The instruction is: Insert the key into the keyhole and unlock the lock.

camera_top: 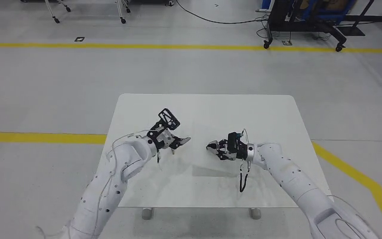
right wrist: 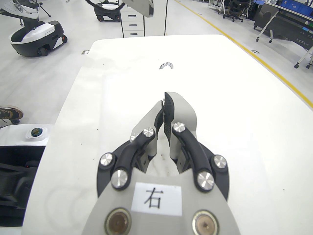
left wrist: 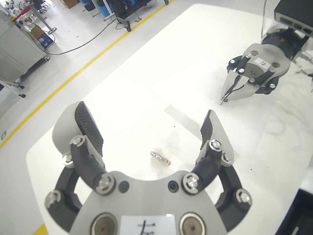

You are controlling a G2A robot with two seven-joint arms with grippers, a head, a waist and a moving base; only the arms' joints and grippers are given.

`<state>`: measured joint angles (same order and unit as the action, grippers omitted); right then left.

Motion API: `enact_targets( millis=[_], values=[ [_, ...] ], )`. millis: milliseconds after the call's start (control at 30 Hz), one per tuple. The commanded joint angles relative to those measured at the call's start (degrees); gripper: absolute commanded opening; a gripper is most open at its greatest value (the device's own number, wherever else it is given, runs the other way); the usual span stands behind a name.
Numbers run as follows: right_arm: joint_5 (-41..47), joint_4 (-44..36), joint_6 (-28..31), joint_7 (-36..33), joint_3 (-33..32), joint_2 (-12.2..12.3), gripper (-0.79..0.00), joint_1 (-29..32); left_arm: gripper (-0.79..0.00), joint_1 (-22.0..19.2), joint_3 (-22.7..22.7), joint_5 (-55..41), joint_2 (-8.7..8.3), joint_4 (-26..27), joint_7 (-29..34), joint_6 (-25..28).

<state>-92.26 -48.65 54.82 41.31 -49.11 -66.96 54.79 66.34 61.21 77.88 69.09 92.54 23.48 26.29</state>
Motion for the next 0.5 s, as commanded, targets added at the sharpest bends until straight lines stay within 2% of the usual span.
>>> enact_targets(
  millis=[0, 133, 300, 467],
  values=[
    [0.00, 0.00, 0.00, 0.00, 0.00, 0.00, -0.785, 0.00, 0.000, -3.72, -4.76, 1.91, 1.01, -3.48, 0.42, -1.15],
    [0.00, 0.00, 0.00, 0.00, 0.00, 0.00, -0.785, 0.00, 0.000, -8.90, -10.81, 4.80, 2.97, -10.17, 1.58, -4.83],
    [0.00, 0.00, 0.00, 0.00, 0.00, 0.00, -0.785, 0.00, 0.000, -13.09, -16.71, 10.49, 5.20, -18.20, 1.62, -10.46],
    [0.00, 0.00, 0.00, 0.00, 0.00, 0.00, -0.785, 0.00, 0.000, -15.08, -18.68, 12.15, 6.47, -23.53, 0.04, -12.04]
  ],
)
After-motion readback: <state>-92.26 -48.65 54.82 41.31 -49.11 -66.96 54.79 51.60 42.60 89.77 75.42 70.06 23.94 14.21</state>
